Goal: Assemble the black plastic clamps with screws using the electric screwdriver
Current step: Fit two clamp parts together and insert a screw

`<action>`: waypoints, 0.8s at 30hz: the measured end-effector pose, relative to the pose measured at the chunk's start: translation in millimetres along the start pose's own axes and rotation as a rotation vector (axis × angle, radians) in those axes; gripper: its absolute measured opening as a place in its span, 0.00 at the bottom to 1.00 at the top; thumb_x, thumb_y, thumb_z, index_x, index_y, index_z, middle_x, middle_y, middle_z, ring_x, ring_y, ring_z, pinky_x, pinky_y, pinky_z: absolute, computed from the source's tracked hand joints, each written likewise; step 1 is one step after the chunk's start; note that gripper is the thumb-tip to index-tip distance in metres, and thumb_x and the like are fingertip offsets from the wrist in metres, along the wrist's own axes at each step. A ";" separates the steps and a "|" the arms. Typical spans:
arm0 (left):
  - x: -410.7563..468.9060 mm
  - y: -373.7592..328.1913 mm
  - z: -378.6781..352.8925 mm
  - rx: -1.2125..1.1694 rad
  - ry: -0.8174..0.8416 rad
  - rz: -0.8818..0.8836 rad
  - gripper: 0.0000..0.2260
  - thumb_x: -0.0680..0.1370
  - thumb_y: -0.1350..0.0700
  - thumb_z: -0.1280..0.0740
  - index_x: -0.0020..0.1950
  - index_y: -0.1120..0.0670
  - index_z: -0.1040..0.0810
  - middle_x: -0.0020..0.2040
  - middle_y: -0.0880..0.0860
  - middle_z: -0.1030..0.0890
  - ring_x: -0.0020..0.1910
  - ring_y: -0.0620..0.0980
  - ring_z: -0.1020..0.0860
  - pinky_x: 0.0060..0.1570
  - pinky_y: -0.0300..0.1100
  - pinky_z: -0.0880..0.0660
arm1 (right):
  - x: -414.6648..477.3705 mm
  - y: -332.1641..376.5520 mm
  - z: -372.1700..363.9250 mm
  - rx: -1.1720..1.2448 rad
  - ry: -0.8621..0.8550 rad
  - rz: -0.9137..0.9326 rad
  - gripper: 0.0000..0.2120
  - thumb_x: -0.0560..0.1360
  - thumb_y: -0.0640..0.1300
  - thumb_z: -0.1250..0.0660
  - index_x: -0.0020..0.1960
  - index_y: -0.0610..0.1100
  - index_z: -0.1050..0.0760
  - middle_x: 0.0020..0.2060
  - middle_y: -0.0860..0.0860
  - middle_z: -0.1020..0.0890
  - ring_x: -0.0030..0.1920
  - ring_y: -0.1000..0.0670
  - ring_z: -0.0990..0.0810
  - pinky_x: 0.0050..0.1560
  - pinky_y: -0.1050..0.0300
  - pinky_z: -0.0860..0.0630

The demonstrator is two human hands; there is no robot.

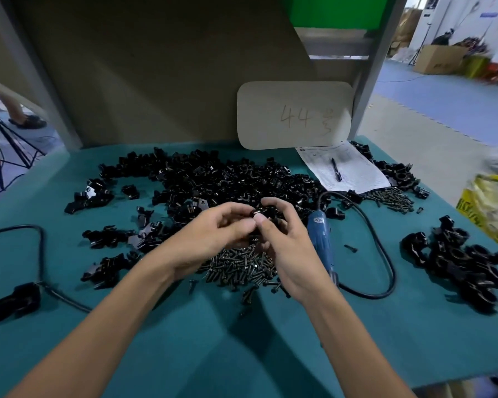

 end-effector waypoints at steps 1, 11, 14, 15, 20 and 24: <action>-2.6 -0.9 -1.7 0.105 0.042 -0.021 0.17 0.77 0.54 0.28 0.66 0.51 0.23 0.58 0.51 0.16 0.57 0.47 0.17 0.53 0.41 0.20 | 0.1 1.2 0.0 0.028 0.016 -0.002 0.11 0.81 0.43 0.31 0.62 0.53 0.22 0.43 0.52 0.18 0.41 0.56 0.20 0.41 0.62 0.23; -8.6 4.3 -2.7 -0.088 -0.113 0.104 0.13 0.85 0.51 0.41 0.60 0.48 0.17 0.46 0.51 0.19 0.42 0.45 0.24 0.44 0.39 0.23 | -6.7 15.9 17.7 -0.144 0.077 0.008 0.10 0.83 0.48 0.37 0.65 0.52 0.27 0.58 0.53 0.16 0.47 0.56 0.22 0.45 0.63 0.25; -11.0 0.0 -6.2 -0.155 -0.130 0.082 0.13 0.86 0.56 0.43 0.60 0.45 0.20 0.42 0.52 0.22 0.36 0.45 0.24 0.37 0.40 0.23 | -7.5 18.3 17.9 -0.172 0.064 0.051 0.11 0.82 0.50 0.35 0.64 0.55 0.22 0.56 0.54 0.18 0.53 0.62 0.21 0.52 0.66 0.25; -11.9 -1.6 -8.2 -0.145 -0.125 0.074 0.12 0.86 0.55 0.43 0.59 0.45 0.20 0.41 0.51 0.22 0.36 0.45 0.24 0.37 0.39 0.23 | -7.2 18.0 17.1 -0.157 0.060 0.061 0.12 0.82 0.48 0.34 0.65 0.54 0.22 0.55 0.53 0.18 0.54 0.61 0.21 0.55 0.63 0.24; -16.0 -10.0 -15.4 -0.089 -0.029 0.026 0.14 0.79 0.48 0.34 0.62 0.50 0.21 0.45 0.49 0.16 0.41 0.43 0.22 0.41 0.39 0.22 | -8.8 19.2 10.1 -0.043 0.084 0.069 0.12 0.80 0.41 0.32 0.60 0.54 0.17 0.54 0.48 0.18 0.54 0.51 0.18 0.55 0.57 0.20; -17.7 -13.4 -13.3 -0.180 -0.065 0.021 0.13 0.78 0.54 0.32 0.63 0.52 0.23 0.46 0.54 0.17 0.38 0.45 0.21 0.39 0.40 0.20 | -11.2 23.3 11.7 0.060 0.055 0.072 0.12 0.79 0.39 0.29 0.56 0.53 0.16 0.55 0.47 0.16 0.58 0.49 0.16 0.55 0.59 0.20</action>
Point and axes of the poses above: each hand's wrist, its own x-axis towards the middle knuckle, its own z-axis out of the back of the hand, y = z × x, the point moved 4 cm from there along x, towards the middle knuckle
